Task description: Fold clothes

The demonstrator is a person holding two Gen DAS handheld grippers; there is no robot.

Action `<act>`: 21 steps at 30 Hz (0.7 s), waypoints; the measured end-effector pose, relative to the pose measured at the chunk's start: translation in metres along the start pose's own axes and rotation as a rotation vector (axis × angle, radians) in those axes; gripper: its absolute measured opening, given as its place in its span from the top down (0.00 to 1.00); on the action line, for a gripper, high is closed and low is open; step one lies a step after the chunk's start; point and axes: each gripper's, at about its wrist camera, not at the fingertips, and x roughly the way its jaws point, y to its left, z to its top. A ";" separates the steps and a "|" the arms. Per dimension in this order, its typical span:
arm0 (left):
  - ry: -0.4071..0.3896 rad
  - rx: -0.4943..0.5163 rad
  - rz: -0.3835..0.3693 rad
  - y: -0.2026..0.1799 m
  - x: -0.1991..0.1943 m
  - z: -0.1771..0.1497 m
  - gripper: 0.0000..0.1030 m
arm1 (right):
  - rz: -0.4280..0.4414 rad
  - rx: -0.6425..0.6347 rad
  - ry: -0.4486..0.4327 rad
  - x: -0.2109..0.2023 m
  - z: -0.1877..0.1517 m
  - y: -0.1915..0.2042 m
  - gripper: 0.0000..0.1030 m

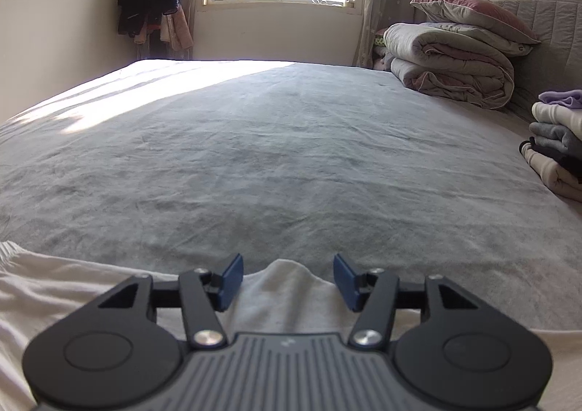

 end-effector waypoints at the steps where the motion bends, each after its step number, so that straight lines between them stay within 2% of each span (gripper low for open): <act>1: -0.009 -0.008 -0.020 -0.002 -0.005 0.002 0.44 | -0.004 0.010 -0.005 -0.006 0.002 0.002 0.60; 4: -0.042 0.007 -0.115 -0.013 -0.022 0.005 0.39 | 0.005 0.017 -0.026 -0.022 0.004 0.021 0.59; 8: -0.067 0.060 -0.262 -0.030 -0.043 0.000 0.33 | 0.068 -0.029 -0.048 -0.025 -0.005 0.080 0.49; 14: -0.081 0.164 -0.452 -0.047 -0.068 -0.025 0.19 | 0.155 -0.043 -0.041 -0.018 -0.019 0.157 0.49; 15: -0.073 0.193 -0.469 -0.049 -0.069 -0.031 0.18 | 0.162 -0.034 -0.040 -0.017 -0.021 0.165 0.49; 17: -0.059 0.264 -0.490 -0.054 -0.072 -0.043 0.18 | 0.138 -0.020 -0.047 -0.018 -0.028 0.161 0.42; 21: -0.020 0.348 -0.473 -0.056 -0.074 -0.063 0.17 | 0.090 0.009 -0.062 -0.020 -0.042 0.153 0.40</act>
